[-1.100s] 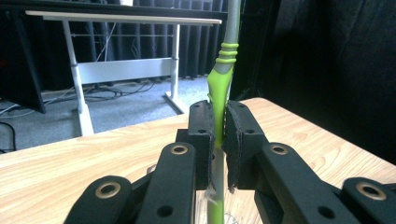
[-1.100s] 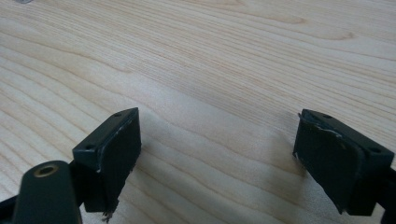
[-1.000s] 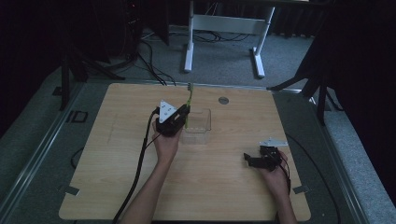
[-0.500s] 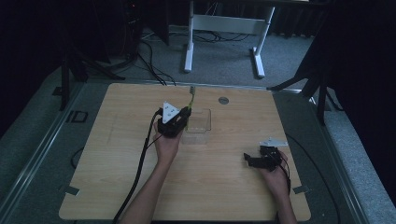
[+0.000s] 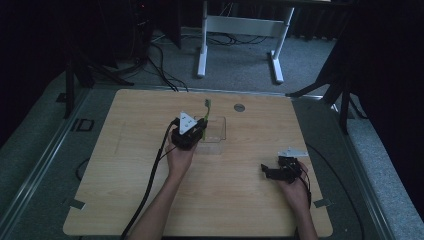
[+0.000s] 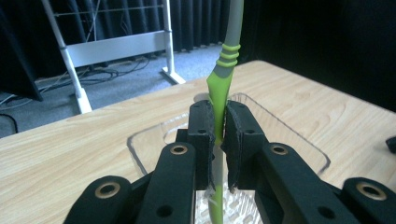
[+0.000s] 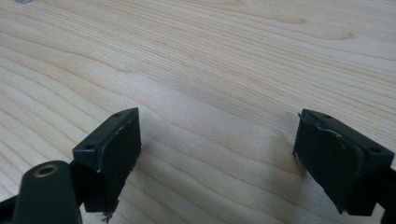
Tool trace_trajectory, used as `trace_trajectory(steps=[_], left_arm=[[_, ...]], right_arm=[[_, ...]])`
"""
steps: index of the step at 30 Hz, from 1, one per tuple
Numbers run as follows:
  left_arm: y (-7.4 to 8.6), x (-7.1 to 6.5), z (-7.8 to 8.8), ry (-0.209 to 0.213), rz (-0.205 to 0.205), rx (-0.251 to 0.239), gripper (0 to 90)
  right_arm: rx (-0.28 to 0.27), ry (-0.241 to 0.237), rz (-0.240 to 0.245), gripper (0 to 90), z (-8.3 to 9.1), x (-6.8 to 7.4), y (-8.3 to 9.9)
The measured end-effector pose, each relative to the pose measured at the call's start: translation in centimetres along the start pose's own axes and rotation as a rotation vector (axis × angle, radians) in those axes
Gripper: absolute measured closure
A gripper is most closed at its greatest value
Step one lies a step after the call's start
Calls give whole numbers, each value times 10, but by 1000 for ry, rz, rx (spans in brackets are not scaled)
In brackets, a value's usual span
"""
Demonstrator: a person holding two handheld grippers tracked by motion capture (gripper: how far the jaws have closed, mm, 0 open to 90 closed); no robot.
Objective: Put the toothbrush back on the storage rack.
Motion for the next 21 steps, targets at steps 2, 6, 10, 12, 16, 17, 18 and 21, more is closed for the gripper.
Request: trace_trajectory(steps=[2, 6, 10, 12, 16, 17, 18, 21], left_arm=[[2, -2, -1, 5, -14, 16, 810], [5, -5, -4, 15, -49, 44, 811], [5, -6, -4, 22, -64, 60, 810], [5, -6, -4, 26, -72, 71, 810], [6, -8, -6, 46, -84, 104, 811], [6, -8, -6, 46, -84, 104, 810], [7, -10, -7, 45, -100, 112, 804], [7, -12, -7, 38, -99, 96, 657]], right_arm=[[-1, 0, 1, 148, 0, 0, 0], [-1, 0, 1, 148, 0, 0, 0], [0, 0, 1, 148, 0, 0, 0], [-1, 0, 1, 148, 0, 0, 0], [0, 0, 0, 148, 0, 0, 0], [0, 0, 0, 148, 0, 0, 0], [0, 0, 0, 148, 0, 0, 0], [-1, 0, 1, 148, 0, 0, 0]])
Point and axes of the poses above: each handheld gripper's, and its own axes: z roughly backward along the jaws, y roughly out of its underside, x roughly to its left, the point moved 3 cm from there along -z, roughly forward along the jaws, and after that the axes turned 1 degree about -z, right-handed, at the moved point
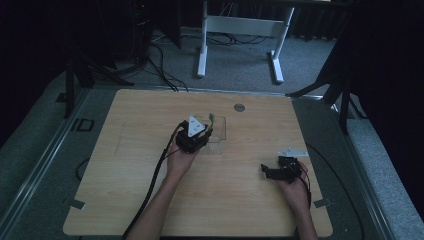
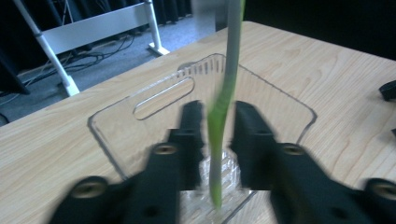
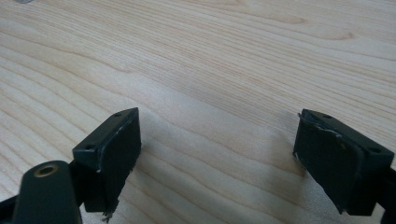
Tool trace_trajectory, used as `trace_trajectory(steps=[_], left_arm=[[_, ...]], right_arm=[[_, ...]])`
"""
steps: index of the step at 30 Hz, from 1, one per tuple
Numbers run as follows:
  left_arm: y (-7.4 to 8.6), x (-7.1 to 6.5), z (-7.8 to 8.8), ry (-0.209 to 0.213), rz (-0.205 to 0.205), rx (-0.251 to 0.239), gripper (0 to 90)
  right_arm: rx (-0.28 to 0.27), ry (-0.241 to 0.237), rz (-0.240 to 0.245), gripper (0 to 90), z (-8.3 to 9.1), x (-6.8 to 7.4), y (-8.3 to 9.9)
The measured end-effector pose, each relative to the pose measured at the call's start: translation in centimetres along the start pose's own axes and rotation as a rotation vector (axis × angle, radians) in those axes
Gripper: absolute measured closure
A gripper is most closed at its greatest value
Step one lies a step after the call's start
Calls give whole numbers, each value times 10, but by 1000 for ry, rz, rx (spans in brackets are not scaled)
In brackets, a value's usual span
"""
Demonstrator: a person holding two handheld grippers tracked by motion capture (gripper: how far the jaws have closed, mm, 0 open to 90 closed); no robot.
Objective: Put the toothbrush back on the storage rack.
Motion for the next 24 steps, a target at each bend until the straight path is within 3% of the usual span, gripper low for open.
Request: trace_trajectory(steps=[4, 14, 24], left_arm=[[-1, -1, 3, 2, 2, -16, 584], [-5, 5, 15, -10, 21, -53, 542], [3, 26, 33, -48, 95, -61, 504]], right_arm=[[0, 0, 0, 148, 0, 0, 0], [1, 0, 1, 148, 0, 0, 0], [-1, 0, 1, 148, 0, 0, 0]])
Point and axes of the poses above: each handheld gripper's, and its own axes: z roughly backward along the jaws, y roughly out of its underside, x roughly to its left, the point moved 3 cm from there along -z, roughly forward along the jaws, and after that the axes turned 1 degree about -z, right-handed, at the moved point
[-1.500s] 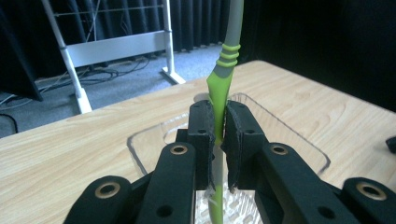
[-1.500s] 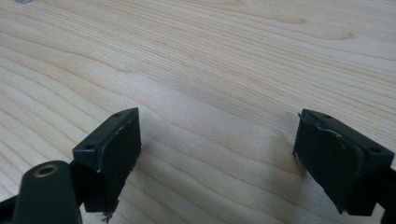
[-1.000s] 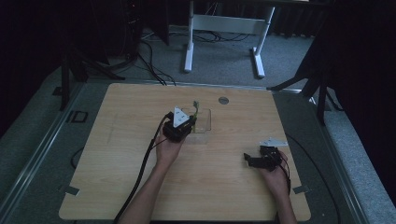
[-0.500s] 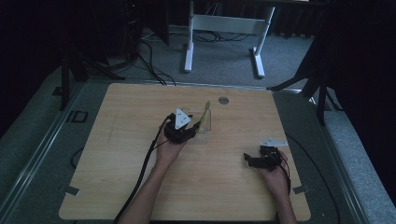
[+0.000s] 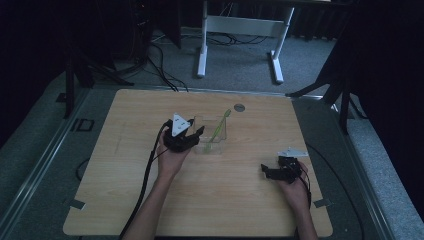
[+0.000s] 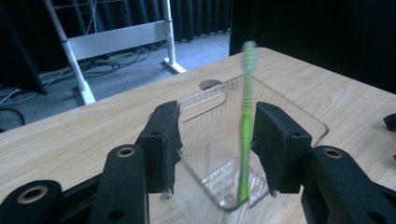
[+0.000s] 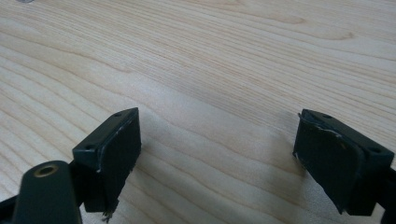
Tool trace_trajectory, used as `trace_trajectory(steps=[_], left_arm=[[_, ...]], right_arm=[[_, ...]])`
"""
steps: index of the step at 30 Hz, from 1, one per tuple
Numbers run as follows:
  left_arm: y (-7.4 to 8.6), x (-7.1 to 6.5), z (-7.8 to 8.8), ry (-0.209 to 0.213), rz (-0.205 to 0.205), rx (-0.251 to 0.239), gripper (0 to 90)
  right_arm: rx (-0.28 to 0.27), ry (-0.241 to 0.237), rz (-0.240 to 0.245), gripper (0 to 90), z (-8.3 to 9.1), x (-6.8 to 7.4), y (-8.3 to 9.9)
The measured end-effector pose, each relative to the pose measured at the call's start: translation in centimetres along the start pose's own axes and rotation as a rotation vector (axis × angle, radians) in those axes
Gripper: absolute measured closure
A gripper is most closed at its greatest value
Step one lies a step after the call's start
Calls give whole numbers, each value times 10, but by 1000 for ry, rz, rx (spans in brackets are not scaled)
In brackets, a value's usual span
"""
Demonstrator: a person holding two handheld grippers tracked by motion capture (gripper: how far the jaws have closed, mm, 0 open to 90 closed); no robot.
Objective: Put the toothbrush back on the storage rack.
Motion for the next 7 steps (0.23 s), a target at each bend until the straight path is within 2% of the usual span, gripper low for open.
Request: trace_trajectory(steps=[3, 6, 7], left_arm=[[4, 7, 5, -33, 11, 2, 476], [10, 19, 10, -75, 55, 5, 412], [10, 19, 10, -75, 55, 5, 387]], right_arm=[[0, 0, 0, 148, 0, 0, 0], [0, 0, -1, 148, 0, 0, 0], [1, 0, -2, 148, 0, 0, 0]])
Point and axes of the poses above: each handheld gripper's, and its own axes: z roughly backward along the jaws, y roughly out of its underside, x roughly to its left, the point moved 3 cm from there along -z, roughly forward along the jaws, and after that the axes turned 1 degree about -z, right-handed, at the moved point
